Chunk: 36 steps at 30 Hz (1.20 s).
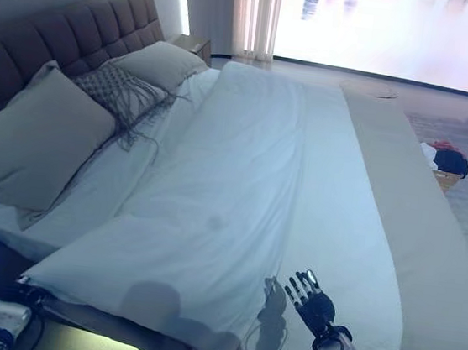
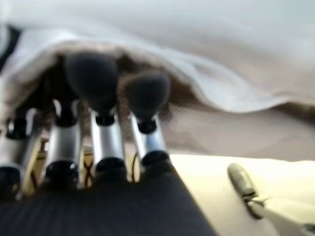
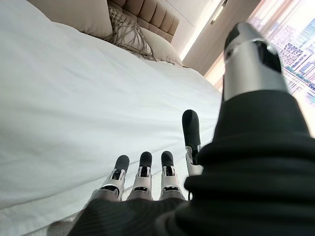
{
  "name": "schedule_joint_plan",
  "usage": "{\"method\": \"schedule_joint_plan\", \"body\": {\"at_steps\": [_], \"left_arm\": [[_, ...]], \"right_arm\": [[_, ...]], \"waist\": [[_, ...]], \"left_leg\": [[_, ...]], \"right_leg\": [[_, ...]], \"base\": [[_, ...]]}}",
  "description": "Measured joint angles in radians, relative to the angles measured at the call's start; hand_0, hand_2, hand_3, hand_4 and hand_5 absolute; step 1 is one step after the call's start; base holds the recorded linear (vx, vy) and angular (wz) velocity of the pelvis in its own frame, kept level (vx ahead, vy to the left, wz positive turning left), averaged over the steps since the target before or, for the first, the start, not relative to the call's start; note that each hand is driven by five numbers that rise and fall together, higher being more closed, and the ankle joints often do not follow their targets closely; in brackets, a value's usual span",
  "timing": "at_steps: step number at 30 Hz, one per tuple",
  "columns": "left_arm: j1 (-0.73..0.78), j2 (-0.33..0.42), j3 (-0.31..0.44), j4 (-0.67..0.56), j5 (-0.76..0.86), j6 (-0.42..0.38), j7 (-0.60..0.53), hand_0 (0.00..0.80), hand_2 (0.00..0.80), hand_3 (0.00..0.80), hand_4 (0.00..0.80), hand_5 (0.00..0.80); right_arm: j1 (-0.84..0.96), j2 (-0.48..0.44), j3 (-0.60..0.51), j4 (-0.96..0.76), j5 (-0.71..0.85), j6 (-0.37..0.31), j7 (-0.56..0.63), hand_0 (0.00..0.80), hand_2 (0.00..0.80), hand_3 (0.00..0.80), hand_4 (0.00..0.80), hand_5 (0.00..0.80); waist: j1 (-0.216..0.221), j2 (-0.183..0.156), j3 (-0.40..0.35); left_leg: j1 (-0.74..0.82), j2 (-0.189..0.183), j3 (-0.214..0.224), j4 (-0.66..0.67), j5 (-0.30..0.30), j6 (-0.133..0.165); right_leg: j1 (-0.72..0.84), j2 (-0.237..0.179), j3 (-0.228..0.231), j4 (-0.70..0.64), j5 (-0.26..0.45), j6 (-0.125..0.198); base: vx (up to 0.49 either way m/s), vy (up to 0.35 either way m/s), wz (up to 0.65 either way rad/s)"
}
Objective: Make the bed neatly
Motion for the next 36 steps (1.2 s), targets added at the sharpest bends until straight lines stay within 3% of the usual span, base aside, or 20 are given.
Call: {"method": "schedule_joint_plan", "body": {"at_steps": [3,10,23,24,25,31,36], "left_arm": [[0.033,-0.055,0.003,-0.013,0.0,-0.013,0.006,0.8,0.8,0.8,0.8,0.8],[0.065,-0.065,0.041,0.028,0.045,-0.013,0.03,0.8,0.8,0.8,0.8,0.8],[0.065,-0.048,0.041,0.05,0.607,-0.02,0.16,0.8,0.8,0.8,0.8,0.8],[0.065,-0.042,0.04,0.049,0.634,-0.019,0.16,0.496,0.496,0.496,0.496,0.496],[0.065,-0.035,0.04,0.05,0.652,-0.02,0.159,0.0,0.0,0.0,0.0,0.0],[0.131,0.077,0.04,0.052,0.695,-0.055,0.15,0.0,0.0,0.0,0.0,0.0],[0.212,0.139,0.039,0.022,0.732,-0.08,0.09,0.0,0.0,0.0,0.0,0.0]], "right_arm": [[0.003,0.0,-0.013,0.0,-0.008,0.0,0.0,0.0,0.0,0.0,0.0,0.0],[-0.001,-0.005,-0.033,0.0,-0.008,0.017,-0.002,0.0,0.0,0.0,0.0,0.0],[0.004,-0.024,-0.033,-0.007,-0.008,0.023,-0.015,0.0,0.0,0.0,0.0,0.0],[0.004,-0.026,-0.032,-0.007,-0.008,0.023,-0.015,0.0,0.0,0.0,0.0,0.0],[0.004,-0.029,-0.032,-0.007,-0.008,0.022,-0.015,0.0,0.0,0.0,0.0,0.0],[0.014,-0.046,-0.033,-0.007,-0.008,0.018,-0.012,0.0,0.0,0.0,0.0,0.0],[0.023,-0.052,-0.072,-0.006,-0.008,0.016,-0.012,0.0,0.0,0.0,0.0,0.0]], "waist": [[0.021,0.002,-0.005],[0.022,0.004,-0.012],[0.023,0.006,-0.012],[0.023,0.006,-0.012],[0.023,0.006,-0.012],[0.055,0.02,-0.012],[0.105,0.061,-0.014]], "left_leg": [[-0.005,0.0,-0.006,0.0,-0.001,0.0],[-0.007,0.001,-0.01,0.0,-0.002,-0.001],[-0.009,0.002,-0.035,0.001,-0.011,-0.003],[-0.009,0.002,-0.037,0.001,-0.011,-0.003],[-0.009,0.002,-0.042,0.001,-0.011,-0.002],[-0.026,-0.004,-0.087,0.006,-0.015,0.002],[-0.045,-0.018,-0.112,0.001,-0.015,0.002]], "right_leg": [[-0.001,0.0,-0.001,0.0,0.0,0.0],[0.003,0.0,-0.005,0.0,-0.001,0.0],[0.013,0.0,-0.027,-0.001,-0.015,0.001],[0.014,0.0,-0.028,-0.001,-0.015,0.0],[0.015,0.0,-0.03,-0.001,-0.016,0.0],[0.018,-0.006,-0.06,-0.001,-0.024,0.007],[0.023,-0.021,-0.079,-0.001,-0.035,0.019]], "base": [[-0.003,-0.013,0.02],[0.007,0.021,0.0],[-0.03,0.048,0.04],[0.0,0.0,0.0],[-0.017,0.031,0.04],[-0.009,0.026,0.14],[-0.012,0.023,0.18]]}}
